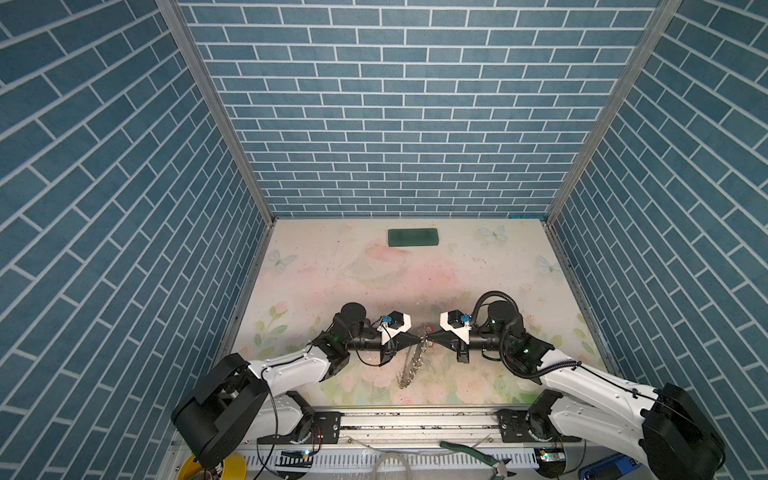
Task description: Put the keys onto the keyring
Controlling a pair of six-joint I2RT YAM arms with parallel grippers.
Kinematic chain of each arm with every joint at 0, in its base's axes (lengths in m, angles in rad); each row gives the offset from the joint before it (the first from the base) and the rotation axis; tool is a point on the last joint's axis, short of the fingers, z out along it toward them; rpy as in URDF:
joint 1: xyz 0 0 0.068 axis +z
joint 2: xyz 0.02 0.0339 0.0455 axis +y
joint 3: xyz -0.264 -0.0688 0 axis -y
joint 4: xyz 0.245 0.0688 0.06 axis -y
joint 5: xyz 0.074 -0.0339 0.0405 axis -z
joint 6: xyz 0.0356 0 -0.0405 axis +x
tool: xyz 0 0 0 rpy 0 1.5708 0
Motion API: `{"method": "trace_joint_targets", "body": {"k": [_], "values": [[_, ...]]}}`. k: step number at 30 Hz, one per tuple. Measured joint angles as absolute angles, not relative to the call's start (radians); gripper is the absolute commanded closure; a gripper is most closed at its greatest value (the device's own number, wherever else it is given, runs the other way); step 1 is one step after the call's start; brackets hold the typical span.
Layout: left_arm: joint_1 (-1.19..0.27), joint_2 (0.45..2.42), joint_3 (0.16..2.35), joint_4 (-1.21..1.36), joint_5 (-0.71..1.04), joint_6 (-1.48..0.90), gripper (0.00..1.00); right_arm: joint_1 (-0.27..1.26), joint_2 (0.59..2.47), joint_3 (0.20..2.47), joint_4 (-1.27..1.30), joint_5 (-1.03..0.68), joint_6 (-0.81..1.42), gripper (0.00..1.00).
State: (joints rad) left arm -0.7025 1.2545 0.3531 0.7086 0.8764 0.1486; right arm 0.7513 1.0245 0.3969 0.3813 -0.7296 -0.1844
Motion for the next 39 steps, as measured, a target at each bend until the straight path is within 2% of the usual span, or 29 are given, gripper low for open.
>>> {"method": "trace_joint_targets", "body": {"k": [39], "values": [[-0.724, 1.241, 0.389, 0.599, 0.812, 0.221, 1.0, 0.77, 1.042, 0.398, 0.387, -0.719, -0.183, 1.0]]}}
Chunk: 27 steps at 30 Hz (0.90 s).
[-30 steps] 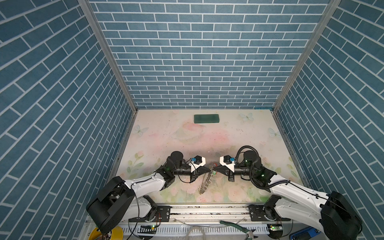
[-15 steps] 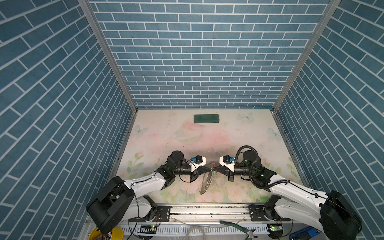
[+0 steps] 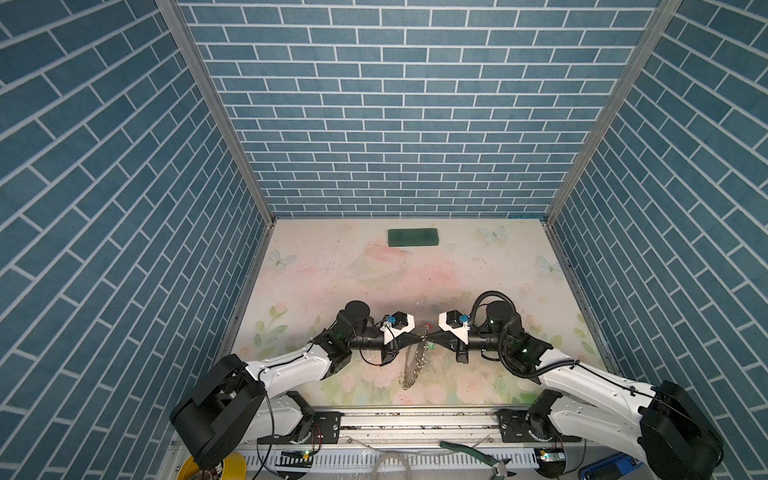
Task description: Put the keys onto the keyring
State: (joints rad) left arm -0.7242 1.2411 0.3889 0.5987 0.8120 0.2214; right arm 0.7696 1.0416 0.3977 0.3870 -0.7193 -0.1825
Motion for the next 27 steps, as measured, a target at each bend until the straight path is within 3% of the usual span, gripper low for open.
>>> {"method": "trace_joint_targets", "body": {"k": [27], "values": [[-0.742, 1.223, 0.412, 0.53, 0.743, 0.267, 1.0, 0.792, 1.049, 0.399, 0.405, -0.651, -0.161, 1.0]]}}
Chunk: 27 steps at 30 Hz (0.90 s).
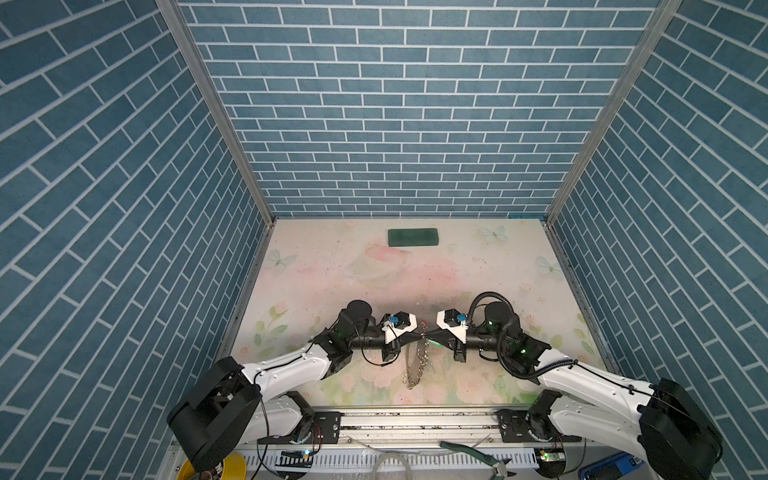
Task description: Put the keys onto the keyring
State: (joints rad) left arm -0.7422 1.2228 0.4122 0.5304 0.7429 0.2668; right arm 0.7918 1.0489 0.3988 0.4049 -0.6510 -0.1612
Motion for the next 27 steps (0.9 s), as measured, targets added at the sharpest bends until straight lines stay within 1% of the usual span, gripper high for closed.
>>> {"method": "trace_joint_targets", "body": {"k": [27], "values": [[-0.76, 1.213, 0.431, 0.49, 0.707, 0.285, 1.0, 0.799, 1.011, 0.397, 0.383, -0.634, -0.135, 1.0]]}}
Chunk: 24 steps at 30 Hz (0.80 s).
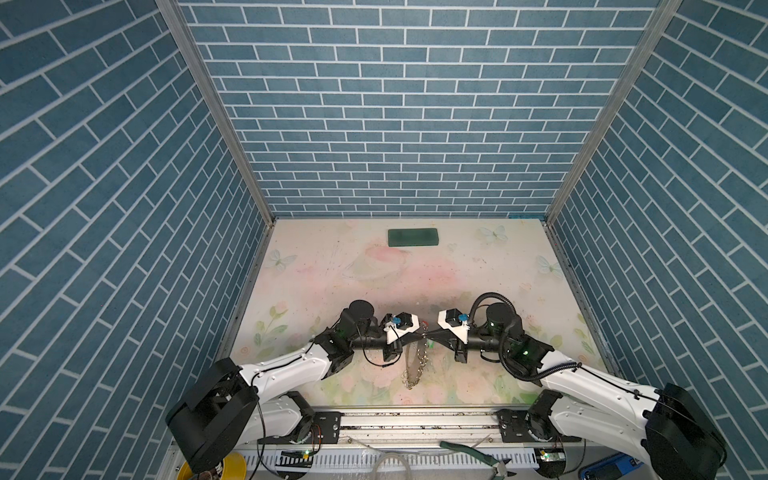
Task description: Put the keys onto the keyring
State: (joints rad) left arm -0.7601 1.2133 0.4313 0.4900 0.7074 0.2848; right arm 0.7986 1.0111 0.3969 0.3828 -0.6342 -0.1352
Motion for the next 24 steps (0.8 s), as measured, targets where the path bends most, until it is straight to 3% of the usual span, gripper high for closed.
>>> {"method": "trace_joint_targets", "body": {"k": [11, 24], "values": [[-0.778, 1.215, 0.434, 0.466, 0.736, 0.285, 1.0, 0.811, 0.978, 0.397, 0.463, -0.661, -0.139, 1.0], [-0.752, 1.176, 0.393, 0.524, 0.704, 0.237, 1.0, 0.811, 0.85, 0.397, 0.302, -0.595, -0.169, 1.0]]}}
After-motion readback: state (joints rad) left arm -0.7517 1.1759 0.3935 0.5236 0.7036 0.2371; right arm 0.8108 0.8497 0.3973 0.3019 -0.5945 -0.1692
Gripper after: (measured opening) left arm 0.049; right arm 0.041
